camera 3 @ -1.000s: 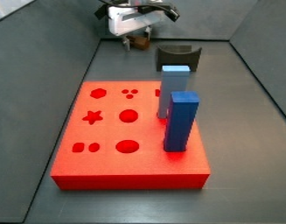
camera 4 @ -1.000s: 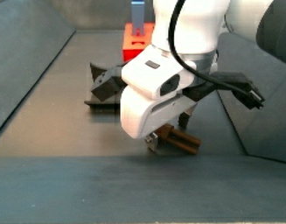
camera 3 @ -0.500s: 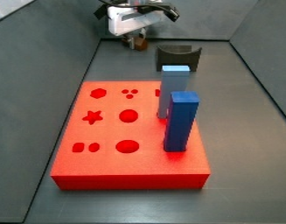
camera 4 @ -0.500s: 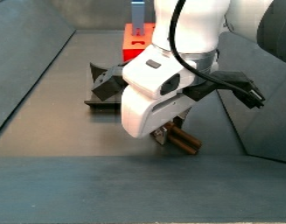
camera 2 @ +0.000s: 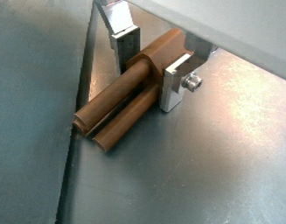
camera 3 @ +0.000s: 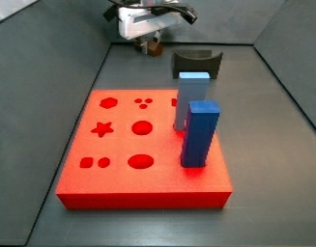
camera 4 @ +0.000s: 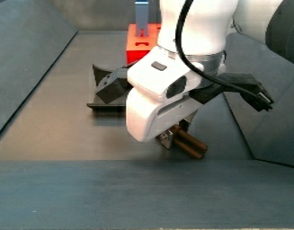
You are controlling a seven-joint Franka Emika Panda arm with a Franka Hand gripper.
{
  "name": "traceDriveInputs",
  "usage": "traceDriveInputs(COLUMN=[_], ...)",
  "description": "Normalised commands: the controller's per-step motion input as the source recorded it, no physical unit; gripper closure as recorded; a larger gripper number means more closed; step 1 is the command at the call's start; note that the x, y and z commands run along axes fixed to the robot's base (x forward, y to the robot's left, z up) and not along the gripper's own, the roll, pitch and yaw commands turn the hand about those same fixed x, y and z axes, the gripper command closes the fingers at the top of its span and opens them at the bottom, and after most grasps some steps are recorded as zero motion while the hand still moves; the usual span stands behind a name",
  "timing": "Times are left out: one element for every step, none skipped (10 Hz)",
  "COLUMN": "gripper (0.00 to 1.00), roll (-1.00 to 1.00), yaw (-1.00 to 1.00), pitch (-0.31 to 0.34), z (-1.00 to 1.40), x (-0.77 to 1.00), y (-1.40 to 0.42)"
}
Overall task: Pick up the 3 prong object. Move up. Place the 3 prong object on the fixture. Regrasp the 3 prong object. Move to above the board. Insert the 3 prong object.
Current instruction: Pick up the 3 prong object, then move up, then place the 3 prong object on the fixture.
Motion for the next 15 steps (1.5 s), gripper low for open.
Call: traceDriveInputs(gripper=[1.0, 1.0, 1.0, 1.0, 1.0, 1.0, 1.0, 1.0, 1.0, 1.0, 1.0, 1.0, 1.0, 1.0, 1.0], roll=[0.0, 0.0, 0.0, 0.0, 0.0, 0.0, 0.0, 0.0, 0.01, 0.01, 0.0, 0.0, 0.0, 0.0, 0.01], yaw=[0.0, 0.0, 0.0, 0.0, 0.0, 0.01, 0.0, -0.01, -0.01, -0.01, 0.0, 0.0, 0.0, -0.01, -0.01], pitch=[0.0, 0.0, 0.0, 0.0, 0.0, 0.025, 0.032, 0.036, 0.042, 0.044, 0.0, 0.003, 0.022, 0.033, 0.04], z=[0.0, 0.0, 0.0, 0.0, 0.83, 0.77, 0.67, 0.48, 0.32, 0.22, 1.0, 1.0, 1.0, 1.0, 1.0], x=[0.0, 0.0, 0.0, 0.0, 0.0, -0.04, -0.04, -0.03, -0.03, -0.03, 0.0, 0.0, -0.01, -0.01, -0.02], y=[0.0, 0.0, 0.0, 0.0, 0.0, 0.01, 0.01, 0.01, 0.01, 0.01, 0.0, 0.0, 0.0, 0.0, 0.0])
